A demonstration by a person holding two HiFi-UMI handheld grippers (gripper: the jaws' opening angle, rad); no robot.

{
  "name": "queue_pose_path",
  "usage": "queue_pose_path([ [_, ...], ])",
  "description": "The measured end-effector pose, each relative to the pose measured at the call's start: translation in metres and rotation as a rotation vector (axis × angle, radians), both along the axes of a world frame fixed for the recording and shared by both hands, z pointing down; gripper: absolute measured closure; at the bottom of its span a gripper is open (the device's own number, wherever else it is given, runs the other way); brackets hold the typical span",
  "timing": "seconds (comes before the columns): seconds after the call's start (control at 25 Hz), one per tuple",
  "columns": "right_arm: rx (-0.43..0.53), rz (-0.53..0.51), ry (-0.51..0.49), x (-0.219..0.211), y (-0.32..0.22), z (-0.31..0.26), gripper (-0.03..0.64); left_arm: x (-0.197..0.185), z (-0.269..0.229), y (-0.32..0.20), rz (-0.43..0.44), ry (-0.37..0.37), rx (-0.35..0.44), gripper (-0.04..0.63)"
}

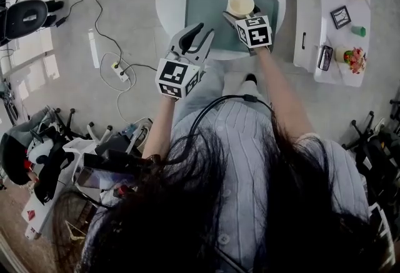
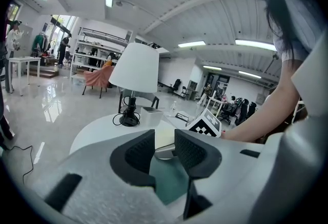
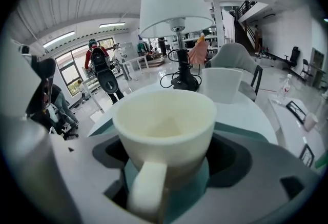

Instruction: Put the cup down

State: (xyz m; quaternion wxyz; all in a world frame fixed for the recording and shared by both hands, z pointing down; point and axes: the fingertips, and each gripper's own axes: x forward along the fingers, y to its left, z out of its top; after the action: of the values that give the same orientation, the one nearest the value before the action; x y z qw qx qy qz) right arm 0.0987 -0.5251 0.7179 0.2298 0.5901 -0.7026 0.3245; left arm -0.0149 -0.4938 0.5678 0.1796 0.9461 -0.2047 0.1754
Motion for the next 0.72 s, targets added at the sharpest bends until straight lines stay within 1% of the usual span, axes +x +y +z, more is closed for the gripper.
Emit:
queue_pose_path([
  [0.16,0.029,-0.001,0.006,-0.005,-0.010,0.000,0.202,-0.009,0.005,0.003,-0.008,-0.020,-0.012,0.466],
  [0.28,0.037,-0.022,0.013,-0.008,-0.012,0.002,0.202,-0.011,0.008,0.006,-0.017,-0.030,-0.020,0.466],
  [0.52,-0.007,-0.078,0.038,-0.018,-0.008,0.008,0.202,-0.014,0.011,0.008,-0.029,-0.038,-0.028,0.465],
  [0.72,-0.038,-0.074,0.016,-0.016,-0.004,0.009,0.201,-0.014,0.010,0.011,-0.036,-0.036,-0.024,0.466],
])
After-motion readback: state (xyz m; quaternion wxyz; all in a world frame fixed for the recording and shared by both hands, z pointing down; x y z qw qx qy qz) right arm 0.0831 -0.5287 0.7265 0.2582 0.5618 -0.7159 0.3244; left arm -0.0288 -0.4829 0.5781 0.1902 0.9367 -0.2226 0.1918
